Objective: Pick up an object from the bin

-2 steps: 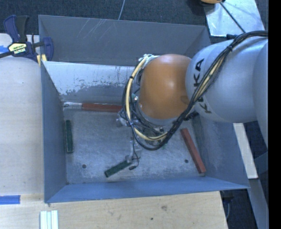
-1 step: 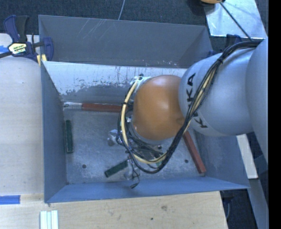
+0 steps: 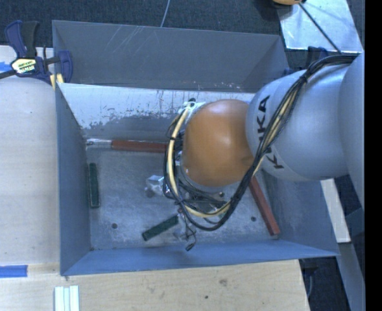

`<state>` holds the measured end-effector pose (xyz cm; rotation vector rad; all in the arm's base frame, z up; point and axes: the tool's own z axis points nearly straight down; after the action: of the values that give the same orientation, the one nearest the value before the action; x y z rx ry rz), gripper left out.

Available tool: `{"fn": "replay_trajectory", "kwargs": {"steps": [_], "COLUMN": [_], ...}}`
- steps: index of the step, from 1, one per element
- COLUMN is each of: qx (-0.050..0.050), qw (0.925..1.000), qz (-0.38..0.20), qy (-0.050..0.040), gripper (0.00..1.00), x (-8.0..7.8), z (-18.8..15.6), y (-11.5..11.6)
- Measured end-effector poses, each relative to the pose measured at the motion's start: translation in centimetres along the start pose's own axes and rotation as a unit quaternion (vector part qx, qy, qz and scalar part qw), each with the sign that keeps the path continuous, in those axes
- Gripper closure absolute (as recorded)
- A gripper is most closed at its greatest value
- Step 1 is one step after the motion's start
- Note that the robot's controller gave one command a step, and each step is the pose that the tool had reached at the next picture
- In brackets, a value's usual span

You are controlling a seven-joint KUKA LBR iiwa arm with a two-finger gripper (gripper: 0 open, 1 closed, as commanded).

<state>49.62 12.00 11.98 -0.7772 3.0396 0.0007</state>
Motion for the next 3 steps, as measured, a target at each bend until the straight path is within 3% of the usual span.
{"fn": "replay_trajectory", "kwargs": {"steps": [1, 2, 3], "qx": [-0.001, -0.001, -0.001], "qw": [0.9980, 0.9967, 0.9967], "qz": [-0.064, -0.081, -0.081], "qy": [0.0027, 0.0026, 0.0026], "gripper": [0.00, 1.00, 1.00], "x": [-1.3, -1.3, -1.3], "z": [5.3, 4.9, 4.9], "y": [0.3, 1.3, 1.3]}}
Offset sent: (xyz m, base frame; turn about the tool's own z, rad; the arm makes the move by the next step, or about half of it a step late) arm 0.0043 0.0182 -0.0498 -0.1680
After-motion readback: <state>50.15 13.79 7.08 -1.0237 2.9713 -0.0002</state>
